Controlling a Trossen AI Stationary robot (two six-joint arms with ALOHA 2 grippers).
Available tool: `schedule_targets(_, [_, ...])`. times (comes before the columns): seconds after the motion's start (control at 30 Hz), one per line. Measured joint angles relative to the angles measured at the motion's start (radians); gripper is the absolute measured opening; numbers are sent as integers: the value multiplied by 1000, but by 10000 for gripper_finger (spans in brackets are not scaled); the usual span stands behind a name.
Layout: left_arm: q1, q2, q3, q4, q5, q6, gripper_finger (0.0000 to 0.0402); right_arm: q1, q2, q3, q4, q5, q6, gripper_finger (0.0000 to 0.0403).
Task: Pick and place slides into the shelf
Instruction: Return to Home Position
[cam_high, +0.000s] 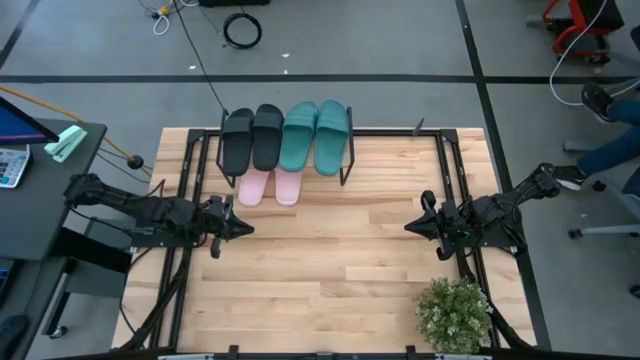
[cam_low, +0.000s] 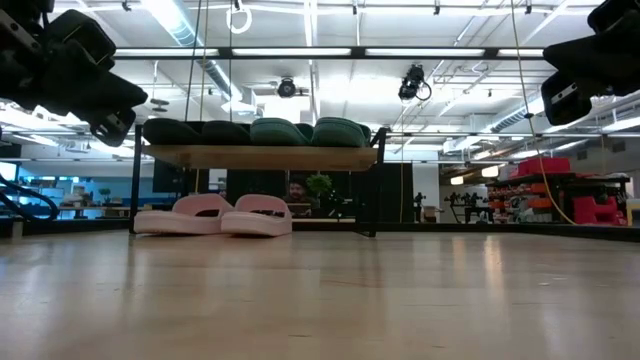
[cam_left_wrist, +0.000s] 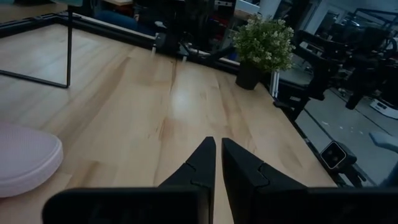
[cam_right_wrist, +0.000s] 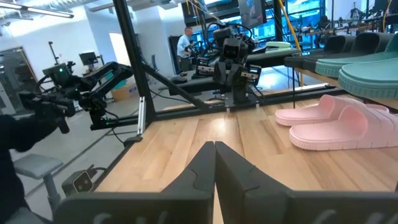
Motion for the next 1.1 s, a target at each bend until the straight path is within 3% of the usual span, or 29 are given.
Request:
schedule_targets(0.47, [-2, -4, 0, 2, -1, 0, 23, 0, 0, 0, 0, 0, 0, 14])
schedule_targets(0.8, [-2, -152, 0, 1, -1, 1, 36, 0, 0, 0, -3, 0, 0, 14])
schedule_targets(1.1, [-2, -244, 0, 2, 0, 1, 23, 0, 0, 0, -4, 0, 0, 14])
